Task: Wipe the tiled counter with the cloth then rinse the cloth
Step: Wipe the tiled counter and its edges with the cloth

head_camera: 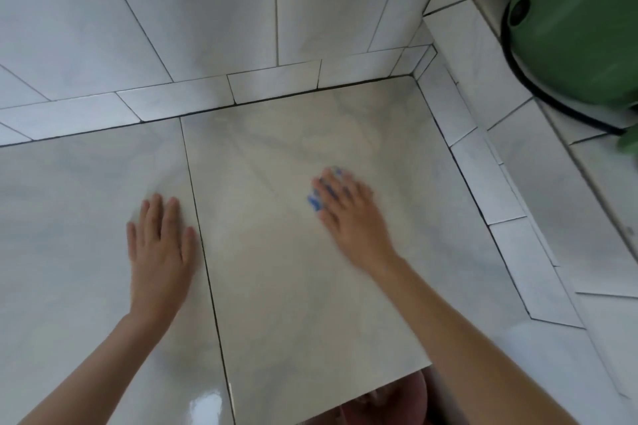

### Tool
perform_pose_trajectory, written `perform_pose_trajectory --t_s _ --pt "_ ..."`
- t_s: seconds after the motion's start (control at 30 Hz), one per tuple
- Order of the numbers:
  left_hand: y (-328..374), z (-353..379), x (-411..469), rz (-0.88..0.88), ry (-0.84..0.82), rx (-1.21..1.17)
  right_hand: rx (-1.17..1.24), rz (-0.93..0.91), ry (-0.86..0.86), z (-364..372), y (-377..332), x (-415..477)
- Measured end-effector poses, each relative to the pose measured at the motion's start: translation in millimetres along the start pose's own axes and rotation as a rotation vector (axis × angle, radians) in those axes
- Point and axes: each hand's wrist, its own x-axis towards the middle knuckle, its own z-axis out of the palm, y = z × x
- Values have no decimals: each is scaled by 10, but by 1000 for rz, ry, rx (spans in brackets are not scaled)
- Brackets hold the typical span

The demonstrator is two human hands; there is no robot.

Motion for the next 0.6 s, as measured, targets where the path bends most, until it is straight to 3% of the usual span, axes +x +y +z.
perform_pose_trajectory --t_s 0.13,0.2,0.37,0.6 --pt "368 93 -147 187 -70 -16 -110 376 -39 -55 1221 -202" --pt "512 195 -261 247 -106 2 -142 437 -101 -54 1608 -402" --pt "575 317 -383 235 -100 72 -39 655 21 -137 921 -309" --pt "596 319 -399 237 -88 107 82 169 -7 34 -400 -402"
